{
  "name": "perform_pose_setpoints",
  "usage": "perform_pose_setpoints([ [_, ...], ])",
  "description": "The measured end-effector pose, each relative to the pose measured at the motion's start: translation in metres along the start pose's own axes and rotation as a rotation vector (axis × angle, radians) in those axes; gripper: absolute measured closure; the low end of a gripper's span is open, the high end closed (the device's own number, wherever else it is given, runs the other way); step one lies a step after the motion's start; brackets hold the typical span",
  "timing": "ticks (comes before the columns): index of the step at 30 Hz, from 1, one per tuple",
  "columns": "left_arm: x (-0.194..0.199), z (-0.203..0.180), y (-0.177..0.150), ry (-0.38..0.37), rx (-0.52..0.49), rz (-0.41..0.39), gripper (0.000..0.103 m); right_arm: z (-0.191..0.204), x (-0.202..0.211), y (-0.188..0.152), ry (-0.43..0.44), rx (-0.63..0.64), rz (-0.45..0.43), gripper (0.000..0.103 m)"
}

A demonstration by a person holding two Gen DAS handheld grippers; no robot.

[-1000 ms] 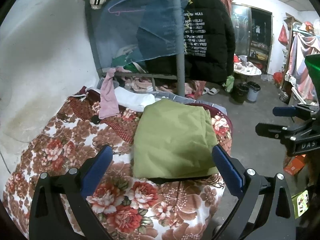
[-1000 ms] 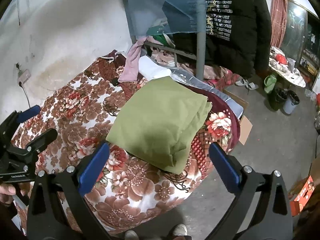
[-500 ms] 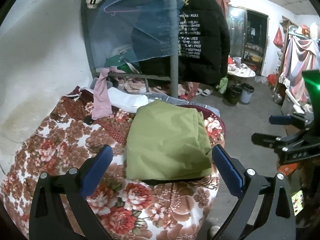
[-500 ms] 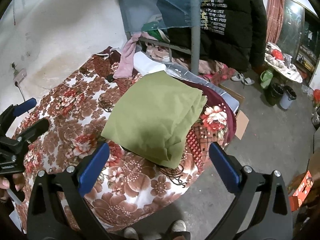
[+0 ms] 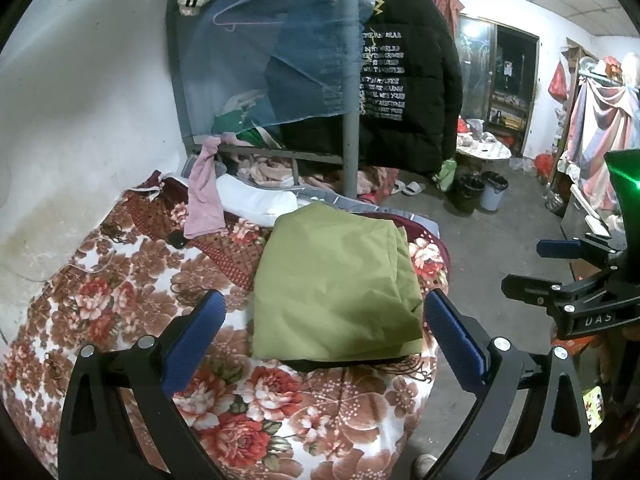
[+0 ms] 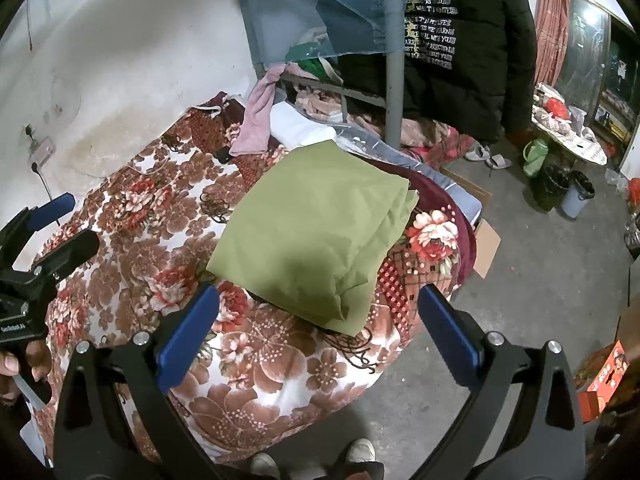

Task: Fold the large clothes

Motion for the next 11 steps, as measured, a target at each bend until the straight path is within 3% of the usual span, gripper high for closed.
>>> perform_pose_setpoints([
  [11, -0.0001, -0.0035, 0.0059, -0.012, -0.015, -0.018, 0.006, -0.0011, -0.0016, 0.001, 0.002, -0.004, -0.002, 0.005],
])
Point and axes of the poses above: each gripper's, at about its wrist camera, not at the fingertips, and x roughly against the way its jaws point, z to its left, y to its top, the point moved 8 cm from there along -x, roughly the way its jaws point, and after that the axes turned 6 degrees about -x, right-handed, at the moved point
